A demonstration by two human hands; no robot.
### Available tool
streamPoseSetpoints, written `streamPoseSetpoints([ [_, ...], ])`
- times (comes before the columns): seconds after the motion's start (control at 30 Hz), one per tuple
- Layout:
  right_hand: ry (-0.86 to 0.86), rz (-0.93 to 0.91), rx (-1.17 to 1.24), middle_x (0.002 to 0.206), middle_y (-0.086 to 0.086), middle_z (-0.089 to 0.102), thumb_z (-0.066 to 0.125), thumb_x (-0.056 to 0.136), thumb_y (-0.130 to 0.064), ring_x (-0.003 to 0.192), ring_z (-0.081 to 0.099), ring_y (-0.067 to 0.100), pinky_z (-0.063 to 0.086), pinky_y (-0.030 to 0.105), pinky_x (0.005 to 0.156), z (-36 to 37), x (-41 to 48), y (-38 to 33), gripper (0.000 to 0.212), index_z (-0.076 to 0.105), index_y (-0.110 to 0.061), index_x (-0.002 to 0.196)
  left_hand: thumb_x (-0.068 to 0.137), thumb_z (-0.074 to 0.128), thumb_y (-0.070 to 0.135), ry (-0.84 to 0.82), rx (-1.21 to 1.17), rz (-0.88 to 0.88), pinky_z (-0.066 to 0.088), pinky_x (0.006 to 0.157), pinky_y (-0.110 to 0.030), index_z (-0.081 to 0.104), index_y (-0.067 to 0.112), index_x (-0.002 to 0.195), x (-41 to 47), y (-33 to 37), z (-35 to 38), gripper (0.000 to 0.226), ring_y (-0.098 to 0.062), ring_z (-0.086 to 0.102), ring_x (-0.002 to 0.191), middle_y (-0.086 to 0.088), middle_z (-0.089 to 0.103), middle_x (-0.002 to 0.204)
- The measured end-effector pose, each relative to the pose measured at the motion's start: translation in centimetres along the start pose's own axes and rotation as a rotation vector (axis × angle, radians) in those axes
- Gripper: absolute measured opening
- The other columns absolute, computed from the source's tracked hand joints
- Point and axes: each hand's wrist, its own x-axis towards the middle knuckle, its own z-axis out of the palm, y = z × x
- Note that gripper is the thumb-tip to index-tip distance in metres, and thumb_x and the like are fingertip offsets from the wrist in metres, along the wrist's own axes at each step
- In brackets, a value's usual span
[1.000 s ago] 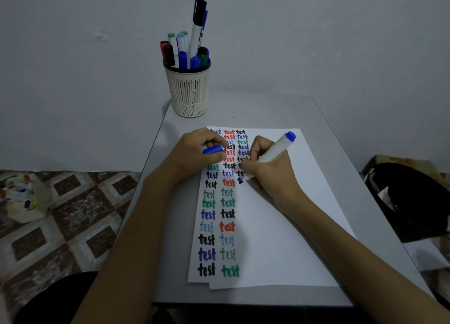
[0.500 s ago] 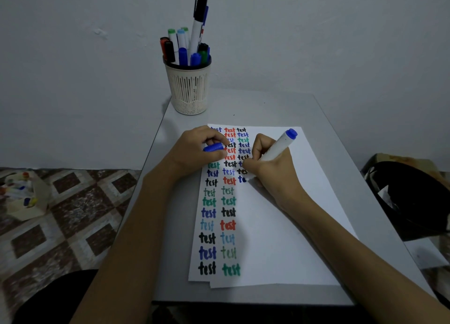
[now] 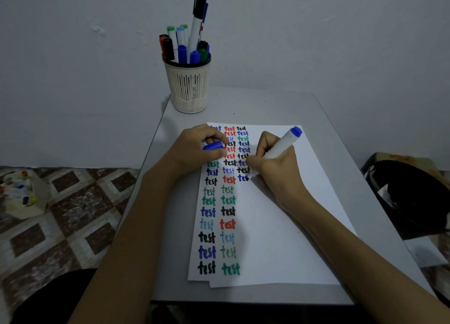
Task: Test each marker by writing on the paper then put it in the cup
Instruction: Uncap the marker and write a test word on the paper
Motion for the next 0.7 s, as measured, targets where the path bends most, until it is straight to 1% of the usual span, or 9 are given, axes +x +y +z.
streamPoseSetpoints([
  [0.07,0.023,-0.011,0.015,0.053,0.009,0.04,0.064,0.062,0.002,0.048,0.041,0.02,0.037,0.025,0.047,-0.06,-0.08,-0.14,0.03,0.037,-0.011,0.059,0.078,0.071,0.016,-0.003,0.002,0.002,0.045,0.069,-0.009,0.066,0.018,0.099,0.0,-0.02,-0.01,0.022,-0.015,0.058,0.088,0.0,0.06,0.099],
  [0.2,0.025,-0.034,-0.049,0.05,-0.005,0.042,0.061,0.071,0.015,0.05,0.044,0.011,0.038,0.023,0.048,0.09,-0.11,-0.19,0.038,0.036,-0.011,0.06,0.078,0.071,0.016,-0.002,-0.007,0.0,0.046,0.069,-0.011,0.066,0.017,0.099,-0.04,-0.02,-0.02,0.021,-0.015,0.059,0.087,-0.001,0.061,0.099],
  [0.3,0.049,-0.039,-0.033,0.049,-0.007,0.04,0.06,0.071,0.013,0.048,0.04,0.006,0.036,0.018,0.046,-0.02,0.04,-0.13,0.034,0.037,-0.01,0.062,0.078,0.072,0.016,-0.003,-0.008,-0.002,0.044,0.068,-0.008,0.066,0.018,0.098,-0.03,-0.13,0.0,0.022,-0.015,0.058,0.086,0.0,0.061,0.099],
  [0.33,0.056,-0.042,-0.038,0.05,-0.004,0.04,0.06,0.071,0.012,0.049,0.041,0.008,0.037,0.02,0.047,-0.04,0.04,-0.17,0.033,0.037,-0.01,0.062,0.078,0.072,0.016,-0.003,-0.011,-0.003,0.044,0.068,-0.008,0.067,0.018,0.098,-0.03,-0.15,0.03,0.021,-0.015,0.058,0.086,0.0,0.061,0.098],
  [0.47,0.015,-0.047,-0.075,0.063,0.023,0.044,0.061,0.071,0.008,0.064,0.049,0.029,0.04,0.035,0.056,0.18,-0.24,-0.1,0.026,0.037,-0.003,0.066,0.078,0.072,0.015,0.006,-0.029,-0.006,0.049,0.07,-0.017,0.067,0.018,0.097,-0.1,0.0,0.01,0.02,-0.015,0.059,0.084,-0.001,0.061,0.097],
  [0.53,0.008,-0.038,-0.071,0.063,0.021,0.043,0.061,0.072,0.012,0.062,0.048,0.033,0.041,0.036,0.056,0.14,-0.19,-0.23,0.028,0.038,-0.003,0.066,0.078,0.071,0.015,0.005,-0.029,-0.004,0.049,0.071,-0.017,0.067,0.017,0.098,-0.09,0.11,-0.08,0.021,-0.015,0.059,0.085,0.0,0.061,0.098],
  [0.63,-0.043,0.001,-0.036,0.065,0.024,0.045,0.061,0.072,0.014,0.07,0.052,0.052,0.049,0.048,0.059,-0.09,0.13,-0.23,0.031,0.038,-0.006,0.064,0.078,0.072,0.015,-0.001,-0.024,0.002,0.048,0.071,-0.016,0.067,0.017,0.098,-0.08,0.13,-0.12,0.021,-0.014,0.059,0.085,0.0,0.061,0.098],
  [0.67,-0.053,0.007,-0.037,0.065,0.023,0.044,0.061,0.072,0.014,0.069,0.053,0.05,0.05,0.048,0.059,-0.09,0.12,-0.28,0.033,0.037,-0.007,0.064,0.078,0.072,0.015,-0.001,-0.024,0.005,0.048,0.071,-0.015,0.066,0.017,0.098,-0.09,0.09,-0.1,0.021,-0.014,0.059,0.085,-0.001,0.061,0.098],
  [0.7,-0.051,0.009,-0.037,0.063,0.02,0.044,0.06,0.072,0.015,0.066,0.052,0.043,0.049,0.042,0.057,-0.08,0.04,-0.35,0.034,0.037,-0.007,0.063,0.078,0.072,0.015,-0.001,-0.029,0.006,0.048,0.071,-0.015,0.066,0.017,0.098,-0.1,0.04,-0.09,0.021,-0.014,0.059,0.086,-0.001,0.062,0.099],
])
